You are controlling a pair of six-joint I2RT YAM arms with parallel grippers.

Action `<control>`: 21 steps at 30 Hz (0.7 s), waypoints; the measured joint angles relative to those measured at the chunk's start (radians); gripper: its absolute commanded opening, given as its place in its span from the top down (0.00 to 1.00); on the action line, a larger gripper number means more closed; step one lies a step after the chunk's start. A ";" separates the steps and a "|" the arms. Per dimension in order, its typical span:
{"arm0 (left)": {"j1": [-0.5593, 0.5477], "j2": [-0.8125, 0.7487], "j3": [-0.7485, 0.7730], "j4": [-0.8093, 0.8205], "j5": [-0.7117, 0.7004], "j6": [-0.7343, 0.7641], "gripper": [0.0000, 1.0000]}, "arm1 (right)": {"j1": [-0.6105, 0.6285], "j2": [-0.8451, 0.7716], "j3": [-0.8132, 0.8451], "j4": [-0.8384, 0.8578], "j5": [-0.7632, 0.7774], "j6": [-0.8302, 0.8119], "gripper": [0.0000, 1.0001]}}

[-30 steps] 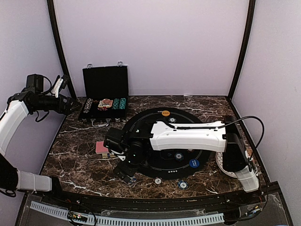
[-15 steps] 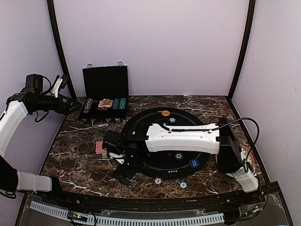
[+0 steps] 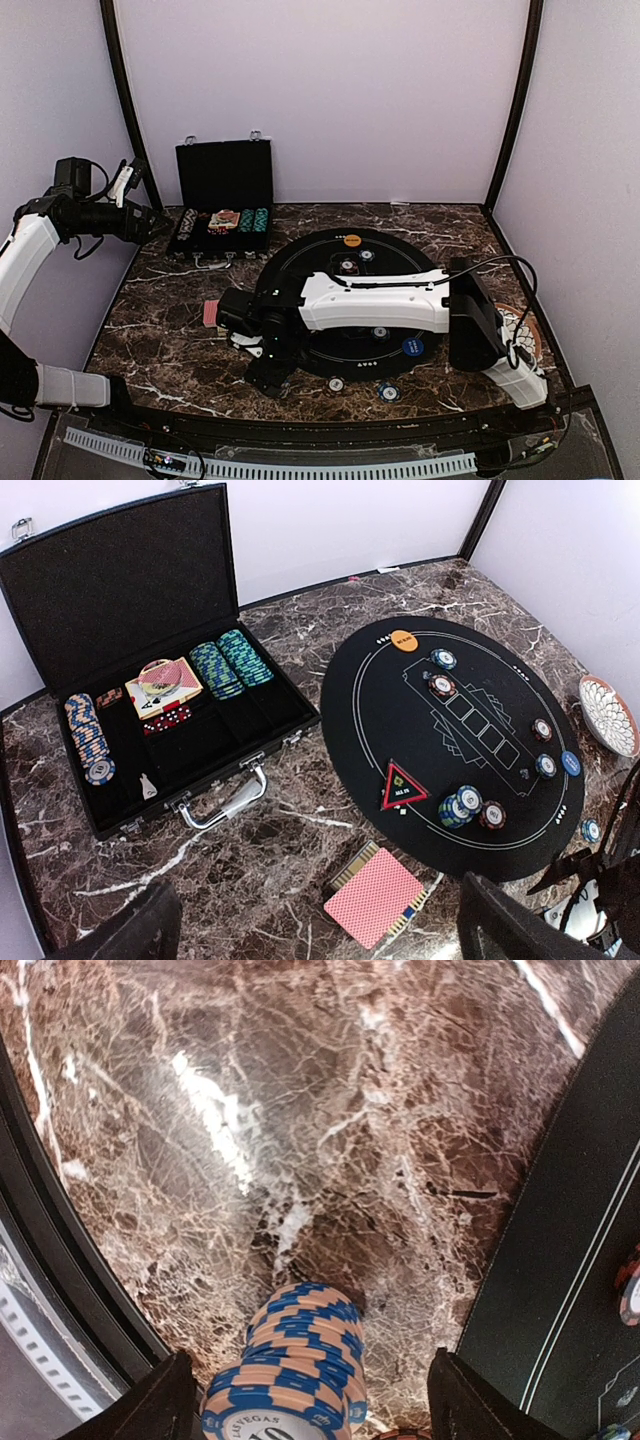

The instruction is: Distribute texas hold em gaming equipment

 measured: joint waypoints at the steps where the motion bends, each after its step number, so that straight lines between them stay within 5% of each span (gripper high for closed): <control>1: 0.000 0.000 0.000 0.000 0.000 0.000 0.01 | 0.000 0.000 0.000 0.000 -0.001 -0.002 0.24; 21: 0.000 -0.003 -0.001 -0.005 0.000 0.003 0.01 | 0.000 0.001 0.000 0.000 -0.005 0.005 0.54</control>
